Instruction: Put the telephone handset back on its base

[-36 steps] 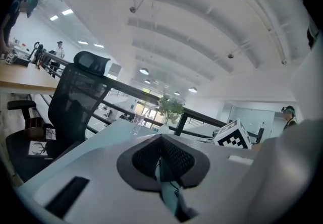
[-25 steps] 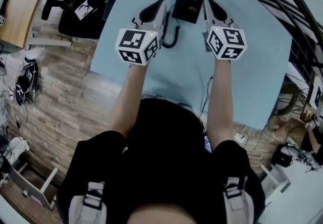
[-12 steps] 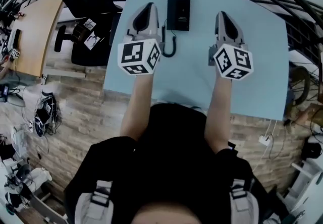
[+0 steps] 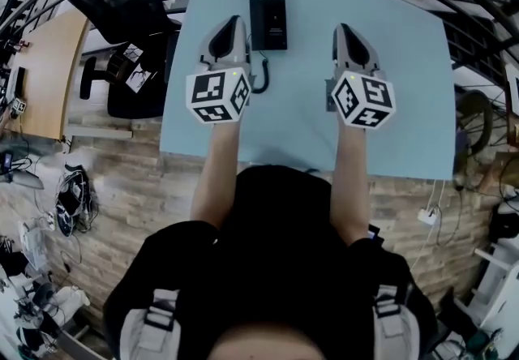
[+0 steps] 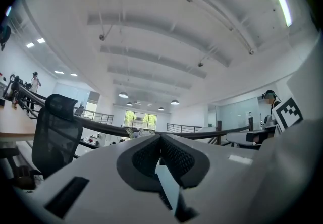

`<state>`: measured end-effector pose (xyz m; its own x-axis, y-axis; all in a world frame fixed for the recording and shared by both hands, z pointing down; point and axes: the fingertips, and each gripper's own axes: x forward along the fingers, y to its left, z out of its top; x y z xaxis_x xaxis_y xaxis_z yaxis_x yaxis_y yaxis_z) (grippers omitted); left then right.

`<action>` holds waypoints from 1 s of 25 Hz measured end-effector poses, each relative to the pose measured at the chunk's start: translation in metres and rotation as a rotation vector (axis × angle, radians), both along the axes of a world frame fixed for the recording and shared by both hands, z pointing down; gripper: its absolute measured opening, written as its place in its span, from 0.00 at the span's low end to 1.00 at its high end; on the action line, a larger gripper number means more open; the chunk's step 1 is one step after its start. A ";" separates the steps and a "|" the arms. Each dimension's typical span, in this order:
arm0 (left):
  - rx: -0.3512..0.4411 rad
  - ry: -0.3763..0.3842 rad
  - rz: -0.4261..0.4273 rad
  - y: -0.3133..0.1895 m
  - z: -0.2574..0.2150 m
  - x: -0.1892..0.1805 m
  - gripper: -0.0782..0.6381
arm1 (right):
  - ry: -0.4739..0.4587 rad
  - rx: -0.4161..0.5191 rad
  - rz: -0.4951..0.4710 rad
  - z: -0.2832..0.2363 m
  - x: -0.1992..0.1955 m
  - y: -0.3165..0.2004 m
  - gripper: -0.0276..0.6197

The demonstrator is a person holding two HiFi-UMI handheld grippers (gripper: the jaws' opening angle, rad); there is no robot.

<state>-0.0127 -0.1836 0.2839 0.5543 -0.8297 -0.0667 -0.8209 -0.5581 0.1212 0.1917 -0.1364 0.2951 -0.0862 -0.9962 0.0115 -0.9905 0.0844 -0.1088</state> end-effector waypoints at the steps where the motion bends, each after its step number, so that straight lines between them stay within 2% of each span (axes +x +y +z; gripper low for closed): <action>1: 0.000 -0.001 0.003 0.000 0.000 0.002 0.11 | 0.013 -0.011 -0.006 0.002 -0.001 0.000 0.03; 8: -0.011 -0.002 -0.026 -0.008 0.006 0.000 0.11 | 0.093 -0.015 -0.021 0.006 -0.006 -0.002 0.03; 13: -0.013 0.002 -0.023 -0.008 0.008 0.005 0.11 | 0.119 -0.015 -0.041 0.005 -0.008 -0.002 0.03; 25: -0.025 0.006 -0.015 -0.011 0.014 0.014 0.11 | 0.202 0.033 -0.069 -0.009 -0.011 -0.006 0.03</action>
